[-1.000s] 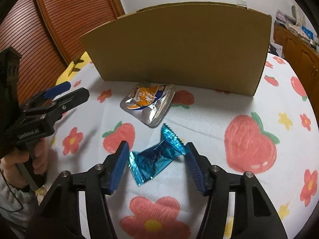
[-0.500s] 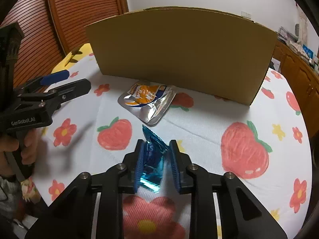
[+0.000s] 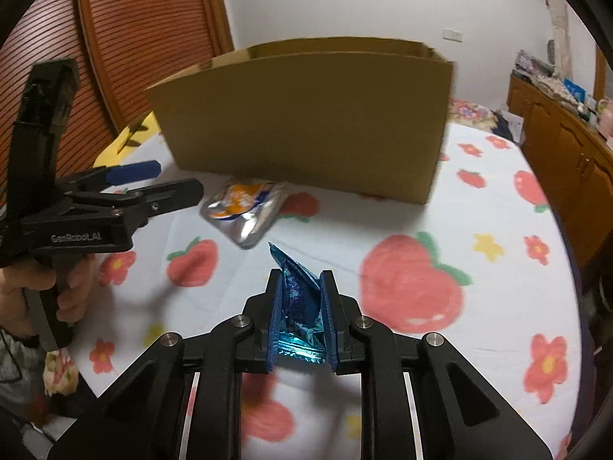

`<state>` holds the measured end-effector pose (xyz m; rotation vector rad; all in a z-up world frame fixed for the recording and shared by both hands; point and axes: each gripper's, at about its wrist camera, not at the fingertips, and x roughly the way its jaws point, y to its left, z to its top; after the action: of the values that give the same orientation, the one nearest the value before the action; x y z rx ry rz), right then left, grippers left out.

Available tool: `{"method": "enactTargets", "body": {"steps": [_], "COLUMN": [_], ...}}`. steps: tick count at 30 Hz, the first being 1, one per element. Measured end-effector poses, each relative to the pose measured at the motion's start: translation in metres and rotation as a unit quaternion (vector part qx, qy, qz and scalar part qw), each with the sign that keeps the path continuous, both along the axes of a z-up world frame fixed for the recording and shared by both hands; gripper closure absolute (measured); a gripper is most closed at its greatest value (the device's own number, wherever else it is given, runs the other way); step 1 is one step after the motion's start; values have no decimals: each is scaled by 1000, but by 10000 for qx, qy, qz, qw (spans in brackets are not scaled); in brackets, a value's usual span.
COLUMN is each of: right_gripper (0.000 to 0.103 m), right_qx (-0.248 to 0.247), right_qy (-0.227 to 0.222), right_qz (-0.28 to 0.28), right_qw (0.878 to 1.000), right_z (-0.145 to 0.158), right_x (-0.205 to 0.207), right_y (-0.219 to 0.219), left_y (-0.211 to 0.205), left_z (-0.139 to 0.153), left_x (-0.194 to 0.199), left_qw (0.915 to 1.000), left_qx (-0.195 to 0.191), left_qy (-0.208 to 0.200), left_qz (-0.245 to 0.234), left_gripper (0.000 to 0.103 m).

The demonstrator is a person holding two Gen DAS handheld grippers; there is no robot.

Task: Organize snacks
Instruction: 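Grasp the blue wrapped candy with the right gripper, then grasp the silver-and-orange snack packet with the left gripper while the right gripper holds the candy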

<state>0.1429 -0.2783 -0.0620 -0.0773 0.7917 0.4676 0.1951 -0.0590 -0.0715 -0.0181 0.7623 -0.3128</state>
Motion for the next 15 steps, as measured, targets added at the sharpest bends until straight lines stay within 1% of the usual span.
{"method": "enactTargets", "body": {"steps": [4, 10, 15], "right_gripper": [86, 86, 86], "right_qx": [1, -37, -22], "right_qy": [-40, -55, -72], "right_qz": [-148, -204, -166], "right_qw": [9999, 9998, 9998], "right_z": [0, -4, -9], "right_x": [2, 4, 5], "right_y": [-17, -20, -20], "left_y": [-15, -28, -31], "left_z": [-4, -12, -17], "left_x": [11, 25, 32], "left_qw": [9997, 9984, 9976], "left_qx": [142, 453, 489], "left_qy": [143, 311, 486], "left_qz": [-117, -95, -41], "left_gripper": [5, 5, 5]}}
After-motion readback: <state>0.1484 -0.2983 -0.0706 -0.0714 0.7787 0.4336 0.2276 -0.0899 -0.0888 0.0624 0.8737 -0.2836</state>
